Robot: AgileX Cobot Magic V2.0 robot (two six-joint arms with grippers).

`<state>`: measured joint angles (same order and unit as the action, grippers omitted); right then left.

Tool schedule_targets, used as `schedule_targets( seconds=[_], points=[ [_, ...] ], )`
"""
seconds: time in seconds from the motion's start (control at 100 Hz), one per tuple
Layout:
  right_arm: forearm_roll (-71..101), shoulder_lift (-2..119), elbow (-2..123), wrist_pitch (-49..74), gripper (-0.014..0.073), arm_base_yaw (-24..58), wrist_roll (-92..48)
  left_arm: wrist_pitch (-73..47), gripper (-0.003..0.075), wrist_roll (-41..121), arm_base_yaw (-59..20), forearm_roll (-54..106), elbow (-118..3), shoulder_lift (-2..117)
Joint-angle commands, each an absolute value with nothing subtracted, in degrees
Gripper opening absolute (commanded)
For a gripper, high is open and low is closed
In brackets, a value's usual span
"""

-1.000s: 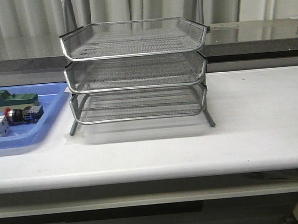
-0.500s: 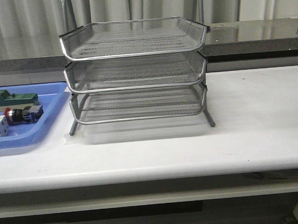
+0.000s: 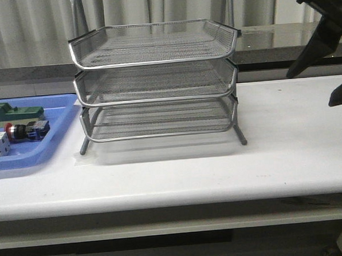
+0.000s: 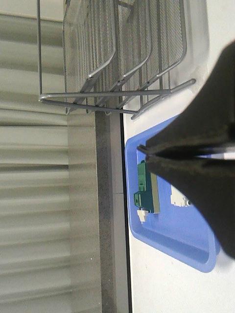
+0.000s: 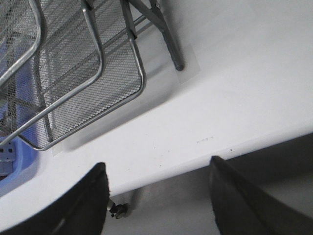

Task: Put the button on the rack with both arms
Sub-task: 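Move the right gripper toward the middle tier of the wire rack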

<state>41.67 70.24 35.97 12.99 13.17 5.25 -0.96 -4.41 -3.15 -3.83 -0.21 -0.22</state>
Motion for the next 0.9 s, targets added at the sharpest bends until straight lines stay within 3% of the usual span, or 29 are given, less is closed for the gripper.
schedule_targets(
  seconds=[0.0, 0.19, 0.89],
  points=[
    [45.3, 70.1, 37.9, 10.1, 0.0479, 13.2, 4.5, 3.6, -0.0021, -5.0, -3.0, -3.5, 3.0, -2.1],
    [48.0, 72.3, 37.9, 8.0, 0.0409, 13.2, 4.5, 3.6, -0.0021, -5.0, -3.0, -3.5, 3.0, -2.1],
    [51.7, 74.7, 40.6, 5.9, 0.0408, 14.0, 3.2, 3.6, -0.0021, -5.0, -3.0, -3.5, 3.0, -2.1]
  ],
)
